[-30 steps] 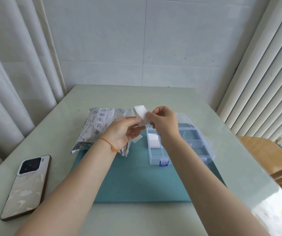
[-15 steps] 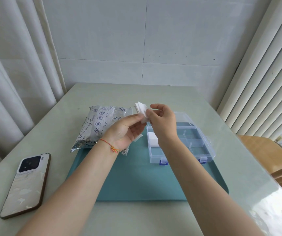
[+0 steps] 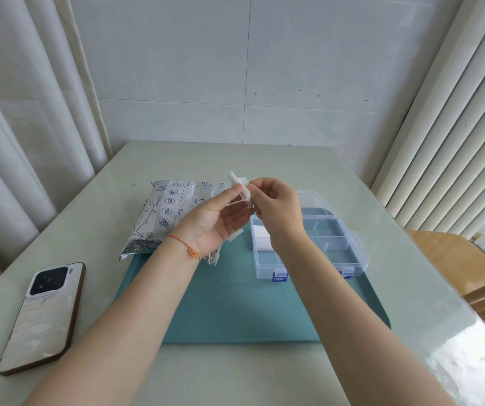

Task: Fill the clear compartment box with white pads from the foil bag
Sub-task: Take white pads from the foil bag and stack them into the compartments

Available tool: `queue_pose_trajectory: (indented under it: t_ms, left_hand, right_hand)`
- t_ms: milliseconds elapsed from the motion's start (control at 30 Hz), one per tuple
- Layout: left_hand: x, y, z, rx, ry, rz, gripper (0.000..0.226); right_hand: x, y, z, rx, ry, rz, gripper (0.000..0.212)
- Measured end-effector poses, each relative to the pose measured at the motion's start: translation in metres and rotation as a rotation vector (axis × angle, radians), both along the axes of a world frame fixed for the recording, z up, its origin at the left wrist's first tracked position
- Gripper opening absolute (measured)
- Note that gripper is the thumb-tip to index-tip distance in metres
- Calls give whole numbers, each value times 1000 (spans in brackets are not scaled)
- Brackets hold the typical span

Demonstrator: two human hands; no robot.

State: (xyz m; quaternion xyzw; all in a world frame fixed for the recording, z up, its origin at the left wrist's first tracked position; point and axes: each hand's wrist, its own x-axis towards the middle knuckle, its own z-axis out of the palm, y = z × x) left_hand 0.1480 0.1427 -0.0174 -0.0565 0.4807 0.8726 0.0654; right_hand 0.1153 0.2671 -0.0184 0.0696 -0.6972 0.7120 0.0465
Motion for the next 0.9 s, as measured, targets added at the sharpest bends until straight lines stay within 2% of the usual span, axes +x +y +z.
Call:
queue_pose_trajectory:
  t_ms: [200, 467, 567, 667, 733, 900]
  left_hand:
    - [-4, -1, 1, 26, 11, 30, 18]
    - [-8, 0, 1, 91, -3, -3, 20]
    - [-11, -2, -2, 103, -44, -24, 16]
    - [-15, -3, -5, 114, -72, -68, 16]
    - [-17, -1, -6, 121, -61, -93, 19]
    - [-19, 7, -5, 88, -41, -103, 20]
  right_hand:
    - [-2, 0, -1, 45, 13, 40, 8]
    - [-12, 11, 3, 312, 82, 126, 2]
    - [-18, 17, 4, 419, 124, 146, 12]
    - [-22, 23, 6, 466, 127, 239, 34]
    - [-24, 25, 7, 568, 187, 272, 45]
    - [-22, 29, 8, 670, 329, 216, 34]
